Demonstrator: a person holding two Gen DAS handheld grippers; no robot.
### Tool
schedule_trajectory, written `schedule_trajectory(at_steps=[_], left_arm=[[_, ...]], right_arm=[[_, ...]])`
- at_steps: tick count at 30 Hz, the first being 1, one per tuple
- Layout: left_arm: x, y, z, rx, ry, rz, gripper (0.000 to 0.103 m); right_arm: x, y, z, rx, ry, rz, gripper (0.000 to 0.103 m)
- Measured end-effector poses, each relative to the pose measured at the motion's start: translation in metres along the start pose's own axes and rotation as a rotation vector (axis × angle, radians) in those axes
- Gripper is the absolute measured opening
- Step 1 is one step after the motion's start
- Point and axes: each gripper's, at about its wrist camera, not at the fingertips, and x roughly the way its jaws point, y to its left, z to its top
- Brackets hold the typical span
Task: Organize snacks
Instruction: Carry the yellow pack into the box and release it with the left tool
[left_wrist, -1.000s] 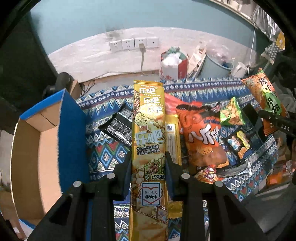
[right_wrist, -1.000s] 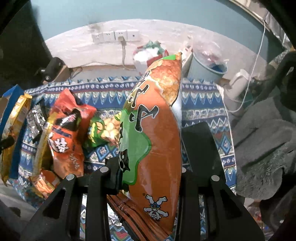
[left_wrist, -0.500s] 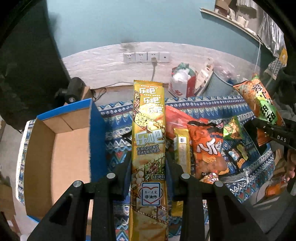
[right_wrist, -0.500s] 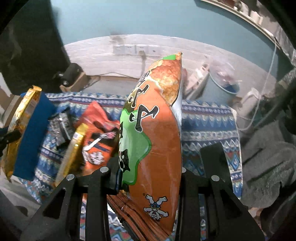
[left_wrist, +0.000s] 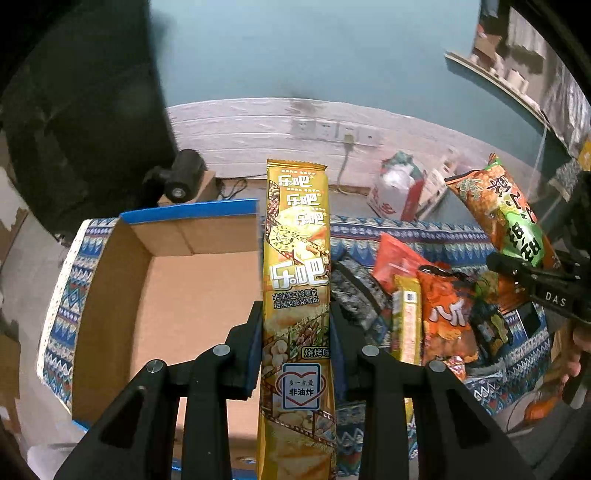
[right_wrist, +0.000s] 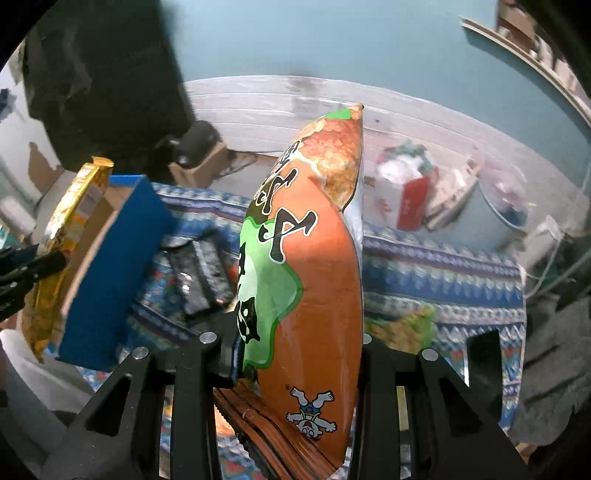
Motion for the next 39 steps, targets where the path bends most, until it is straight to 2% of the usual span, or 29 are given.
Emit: schedule_trajectory(at_steps=[18,23,29,32,36,38,39], left_arm=[[0.006,0.106,-0.015,-0.197,0.014,0.106,0.032],[0.020,0.133,-0.025,-0.254,0.044,0.129,0.032],[0.036,0.153,-0.037,-0.303,0.094,0.150,0.032],[0.044,0.161,-0.041,-0.338,0.114,0.124,0.032],[0.046,0.163,-0.043,-0.356,0.136,0.131,0.032],[0.043,0.164,-0.044,-0.359,0.137,0.132,0.036],[0.041,0.164,-0.044,-0.362,0.136,0.138,0.043]], right_arm=[[0.033,0.120,0.050,-0.158,0.008,0.149,0.032],[0.045,0.156,0.057,-0.194,0.025,0.192,0.032],[0.063,0.193,0.060,-0.214,0.069,0.246,0.032],[0.071,0.209,0.059,-0.227,0.091,0.262,0.032],[0.081,0.228,0.055,-0.255,0.120,0.276,0.032],[0.085,0.236,0.053,-0.265,0.134,0.282,0.032],[0.087,0.239,0.052,-0.269,0.139,0.285,0.032]])
